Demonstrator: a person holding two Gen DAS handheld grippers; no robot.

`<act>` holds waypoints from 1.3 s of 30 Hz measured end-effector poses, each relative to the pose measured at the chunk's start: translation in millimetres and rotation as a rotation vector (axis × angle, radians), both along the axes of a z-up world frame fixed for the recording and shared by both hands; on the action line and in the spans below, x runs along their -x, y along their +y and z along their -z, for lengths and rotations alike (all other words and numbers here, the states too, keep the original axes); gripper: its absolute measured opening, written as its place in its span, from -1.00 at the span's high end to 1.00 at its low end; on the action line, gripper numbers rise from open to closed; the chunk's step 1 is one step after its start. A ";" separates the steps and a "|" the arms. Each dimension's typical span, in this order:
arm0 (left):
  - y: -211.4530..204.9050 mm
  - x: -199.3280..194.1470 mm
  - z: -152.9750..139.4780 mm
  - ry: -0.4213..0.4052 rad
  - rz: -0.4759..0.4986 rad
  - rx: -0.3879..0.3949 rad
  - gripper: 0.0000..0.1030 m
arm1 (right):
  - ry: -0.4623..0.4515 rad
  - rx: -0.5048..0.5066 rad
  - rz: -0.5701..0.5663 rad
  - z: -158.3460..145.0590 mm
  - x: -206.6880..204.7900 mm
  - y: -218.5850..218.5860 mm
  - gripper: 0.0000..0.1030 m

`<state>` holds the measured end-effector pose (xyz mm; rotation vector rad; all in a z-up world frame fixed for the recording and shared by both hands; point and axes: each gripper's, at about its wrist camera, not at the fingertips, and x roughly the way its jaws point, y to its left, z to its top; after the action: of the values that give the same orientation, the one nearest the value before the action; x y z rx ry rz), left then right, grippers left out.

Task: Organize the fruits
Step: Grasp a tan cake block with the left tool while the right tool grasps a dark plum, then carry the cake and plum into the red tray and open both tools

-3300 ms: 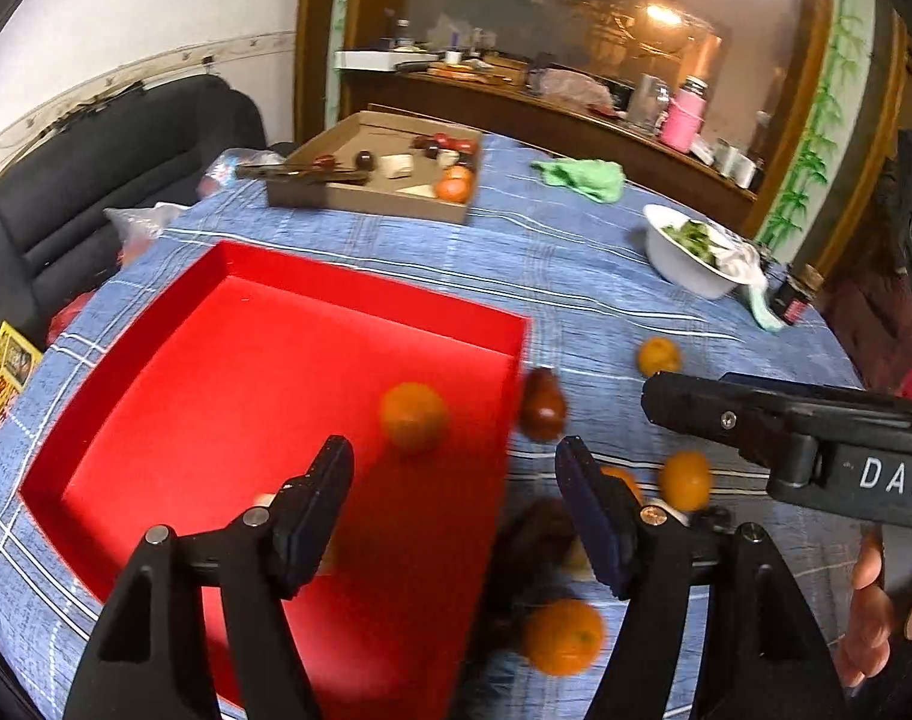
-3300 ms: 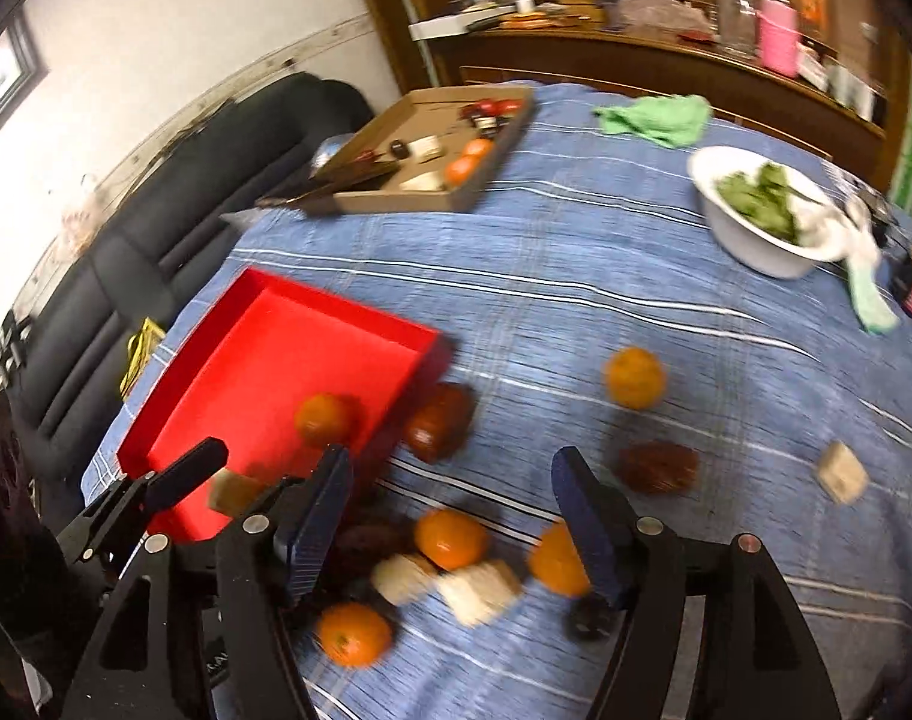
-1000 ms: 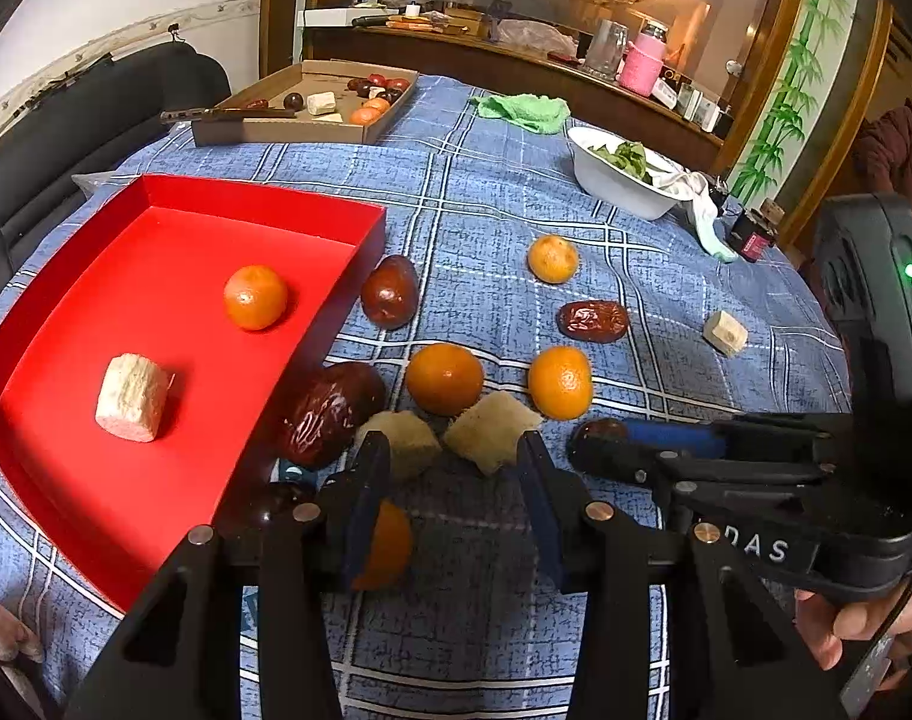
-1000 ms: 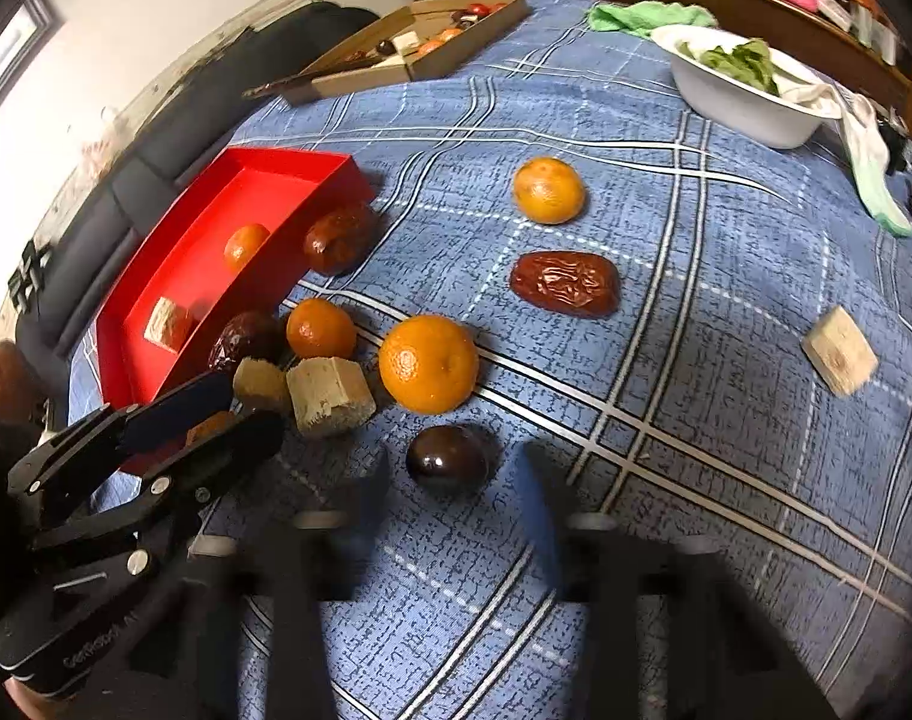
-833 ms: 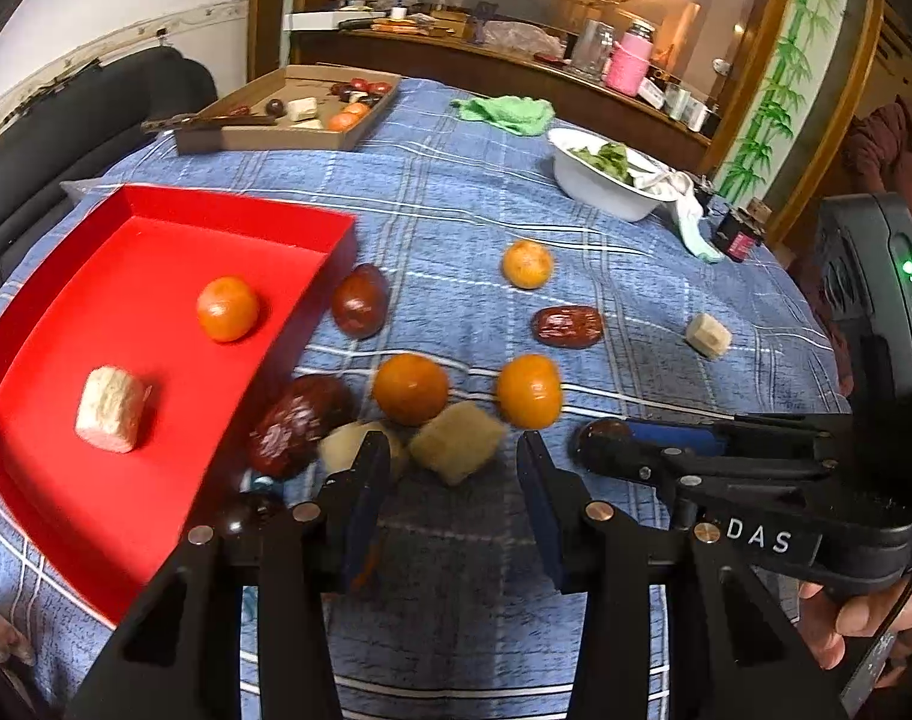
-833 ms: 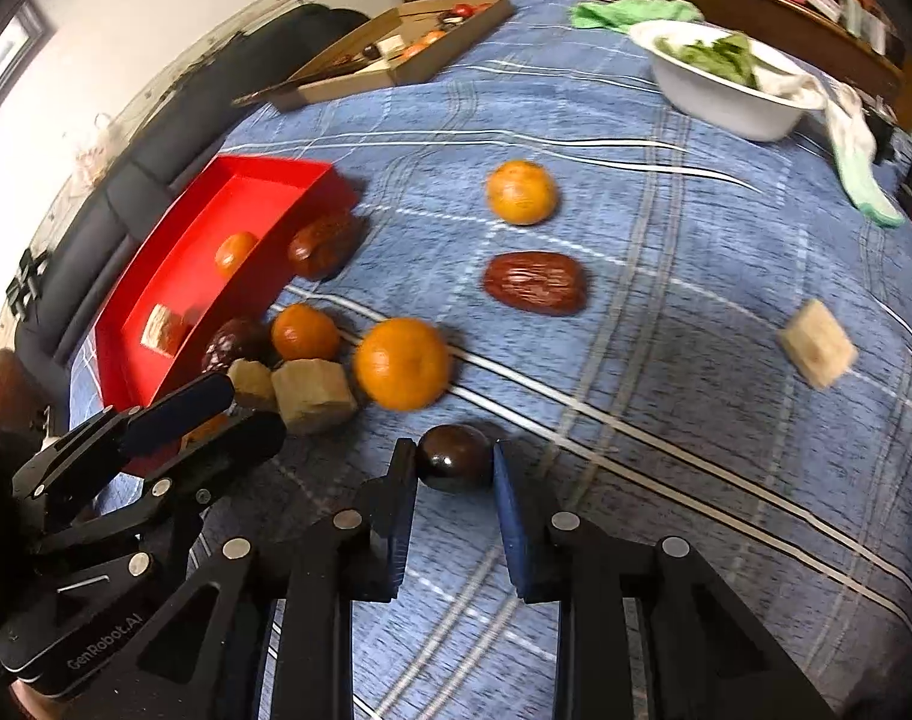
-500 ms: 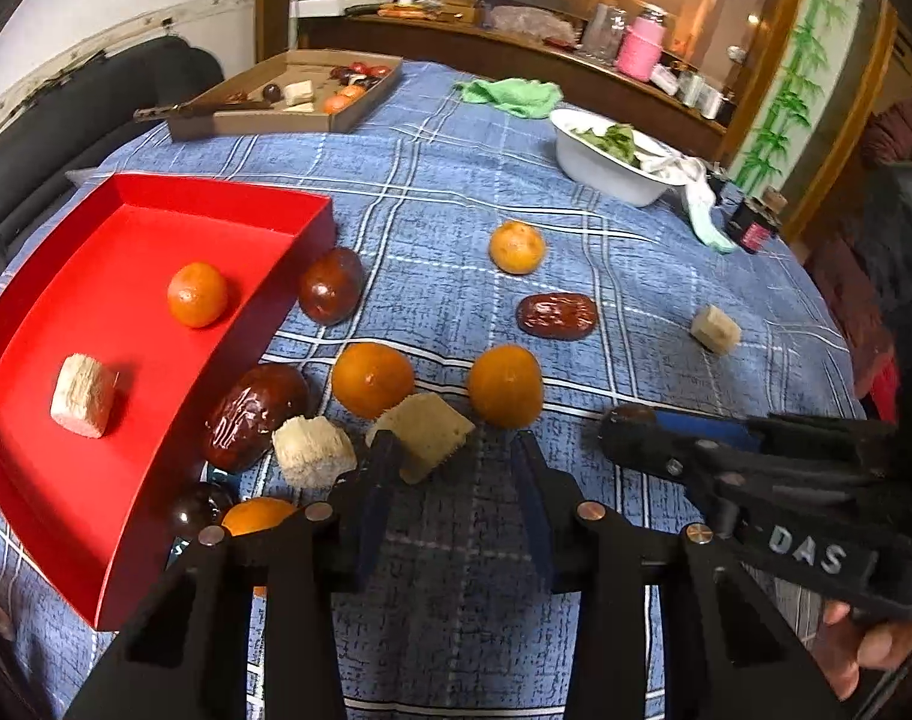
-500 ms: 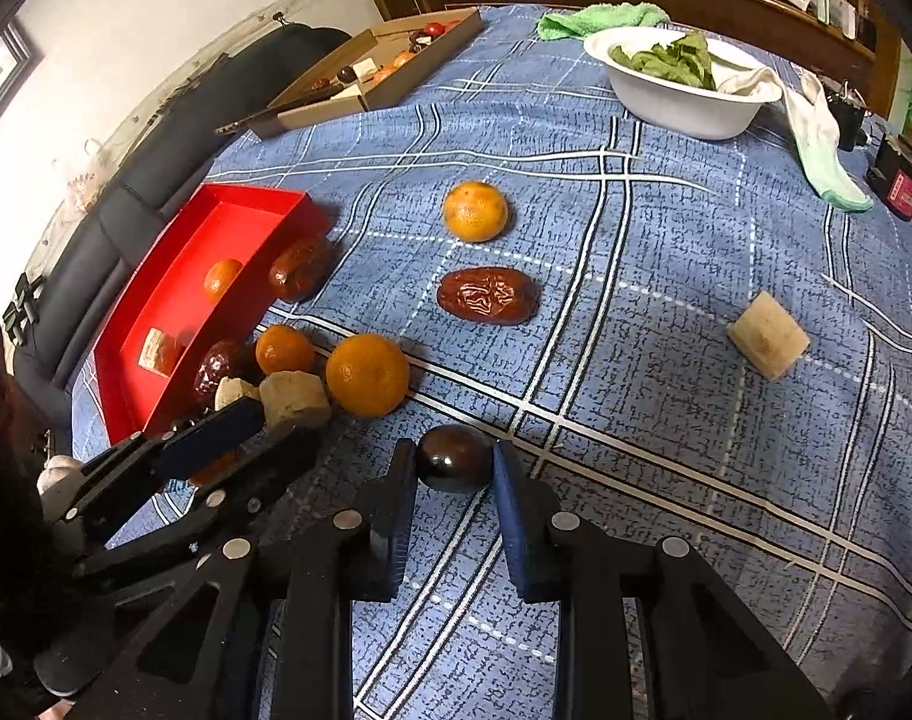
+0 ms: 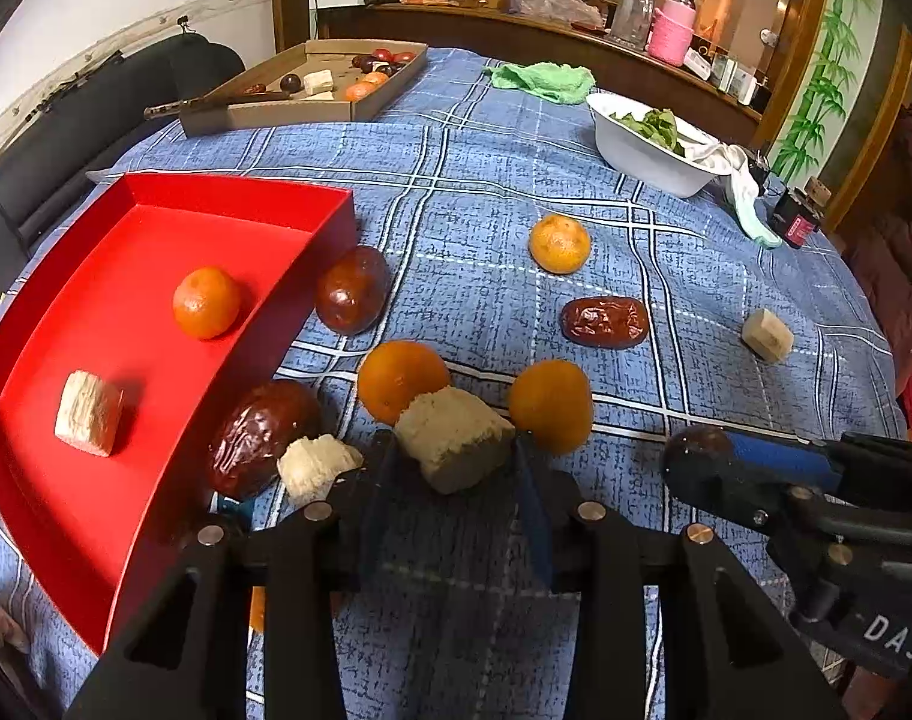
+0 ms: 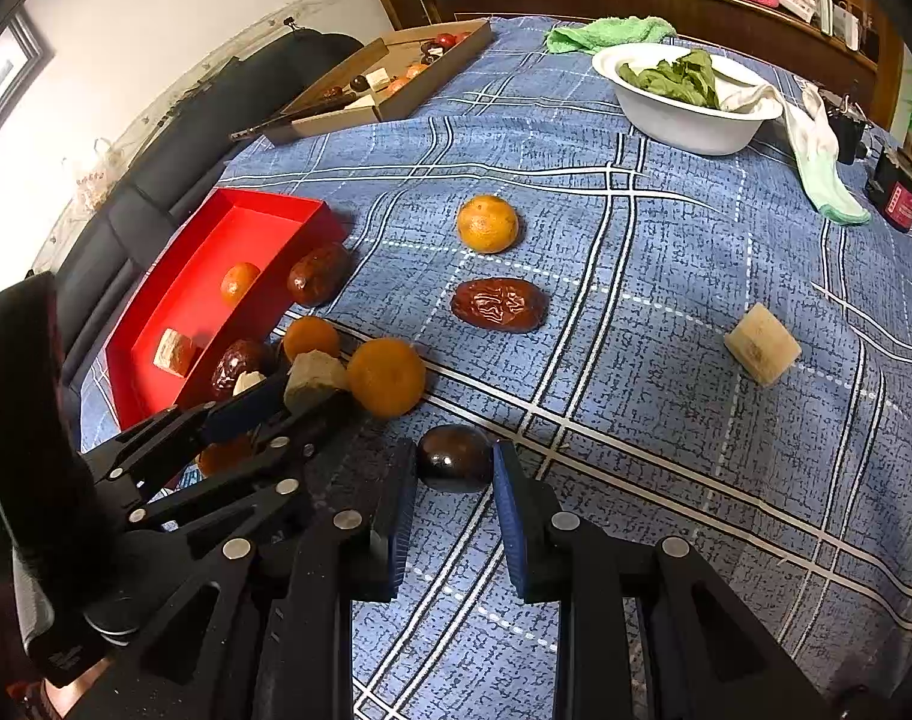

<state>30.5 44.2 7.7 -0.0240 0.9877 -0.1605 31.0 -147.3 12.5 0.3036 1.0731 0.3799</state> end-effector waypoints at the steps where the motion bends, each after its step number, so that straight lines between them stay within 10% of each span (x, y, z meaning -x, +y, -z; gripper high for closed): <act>1: -0.2 0.0 0.2 -0.001 0.000 0.001 0.27 | -0.001 -0.001 -0.001 -0.5 0.3 0.2 0.47; 39: 121.5 -29.8 -55.7 -0.105 -0.194 0.074 0.27 | -0.116 -0.097 -0.165 -54.4 -66.7 96.4 0.46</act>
<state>60.3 165.7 63.4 -0.1768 0.8695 -0.0193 97.7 -50.9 66.9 0.2764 0.9706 0.5917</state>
